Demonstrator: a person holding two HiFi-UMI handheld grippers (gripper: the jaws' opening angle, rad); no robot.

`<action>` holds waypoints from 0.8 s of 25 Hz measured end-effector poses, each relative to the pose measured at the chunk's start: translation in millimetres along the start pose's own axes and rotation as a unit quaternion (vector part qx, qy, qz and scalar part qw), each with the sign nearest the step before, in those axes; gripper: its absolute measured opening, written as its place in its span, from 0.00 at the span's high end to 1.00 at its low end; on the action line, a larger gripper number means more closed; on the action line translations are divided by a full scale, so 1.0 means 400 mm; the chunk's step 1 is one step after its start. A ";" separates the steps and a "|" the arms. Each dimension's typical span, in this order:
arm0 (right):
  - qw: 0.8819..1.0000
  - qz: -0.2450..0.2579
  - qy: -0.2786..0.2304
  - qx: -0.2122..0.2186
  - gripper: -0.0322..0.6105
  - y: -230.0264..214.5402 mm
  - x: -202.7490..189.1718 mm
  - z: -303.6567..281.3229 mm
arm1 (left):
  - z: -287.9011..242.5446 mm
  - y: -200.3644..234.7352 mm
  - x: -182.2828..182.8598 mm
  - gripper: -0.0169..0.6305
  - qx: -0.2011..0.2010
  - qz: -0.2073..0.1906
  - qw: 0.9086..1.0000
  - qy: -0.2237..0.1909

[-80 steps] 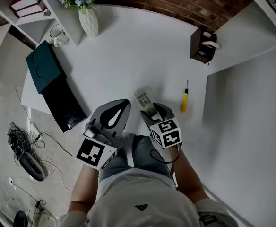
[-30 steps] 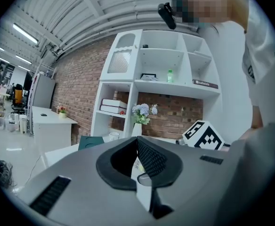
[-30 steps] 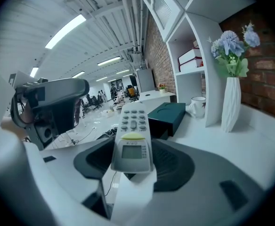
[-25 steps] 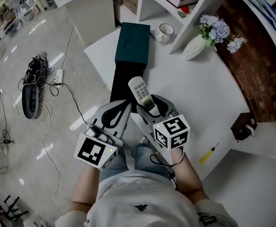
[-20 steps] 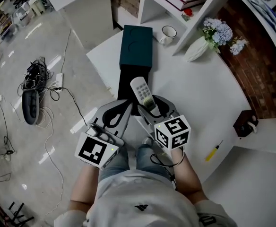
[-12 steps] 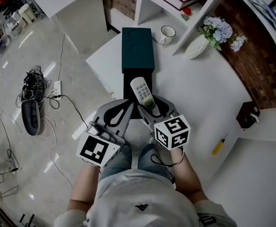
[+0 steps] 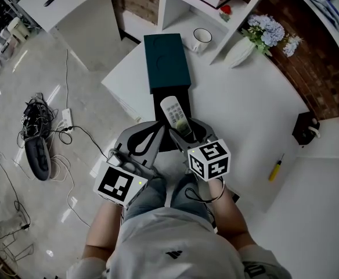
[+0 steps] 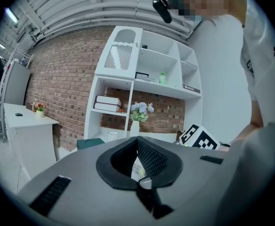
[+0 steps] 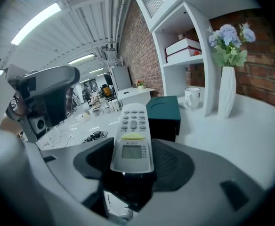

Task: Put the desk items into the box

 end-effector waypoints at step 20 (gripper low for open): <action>0.986 0.008 0.149 -0.071 0.55 -0.001 -0.057 -0.126 | -0.003 0.098 -0.042 0.95 -0.021 0.036 0.999 0.002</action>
Point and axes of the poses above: the fingertips, and each gripper's own axes: z backward along the fingers, y to its left, x out of its top, the point moved 10 cm from there along z, backward along the fingers, and after that the axes turned 1 degree about -x, right-handed, at the moved point
